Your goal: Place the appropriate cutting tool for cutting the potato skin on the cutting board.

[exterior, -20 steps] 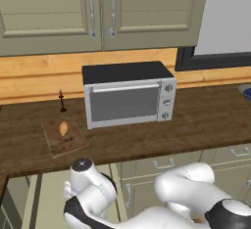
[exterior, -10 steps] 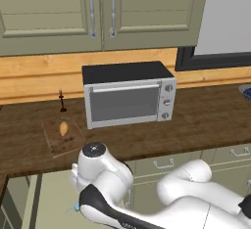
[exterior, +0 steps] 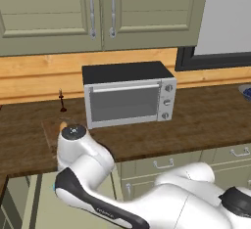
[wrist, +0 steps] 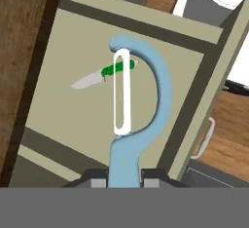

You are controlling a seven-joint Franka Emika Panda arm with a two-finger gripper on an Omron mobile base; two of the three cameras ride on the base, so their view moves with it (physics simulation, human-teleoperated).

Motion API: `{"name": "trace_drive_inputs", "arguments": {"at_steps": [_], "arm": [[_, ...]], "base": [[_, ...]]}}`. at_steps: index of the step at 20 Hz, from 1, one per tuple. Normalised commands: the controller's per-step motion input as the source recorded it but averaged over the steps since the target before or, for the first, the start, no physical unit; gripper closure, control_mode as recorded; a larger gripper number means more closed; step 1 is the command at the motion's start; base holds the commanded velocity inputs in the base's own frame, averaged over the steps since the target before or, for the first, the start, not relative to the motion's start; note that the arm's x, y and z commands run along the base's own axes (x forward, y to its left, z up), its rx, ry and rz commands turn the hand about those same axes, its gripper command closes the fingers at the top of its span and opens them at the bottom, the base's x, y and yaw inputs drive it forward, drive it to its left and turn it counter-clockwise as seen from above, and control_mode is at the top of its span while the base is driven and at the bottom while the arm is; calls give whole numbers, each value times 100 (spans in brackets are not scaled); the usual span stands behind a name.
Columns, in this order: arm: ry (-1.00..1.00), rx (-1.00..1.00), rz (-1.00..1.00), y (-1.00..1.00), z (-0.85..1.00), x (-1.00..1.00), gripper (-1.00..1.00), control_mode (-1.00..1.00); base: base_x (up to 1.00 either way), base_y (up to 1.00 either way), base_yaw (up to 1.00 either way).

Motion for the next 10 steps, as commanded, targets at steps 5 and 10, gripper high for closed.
{"name": "trace_drive_inputs", "arguments": {"at_steps": [5, 10], "arm": [[-5, -8, -18, 48, 55, 54, 100, -100], [-12, -7, -15, 16, 49, 67, 100, -100]], "base": [[0, 0, 0], [0, 0, 0]]}}
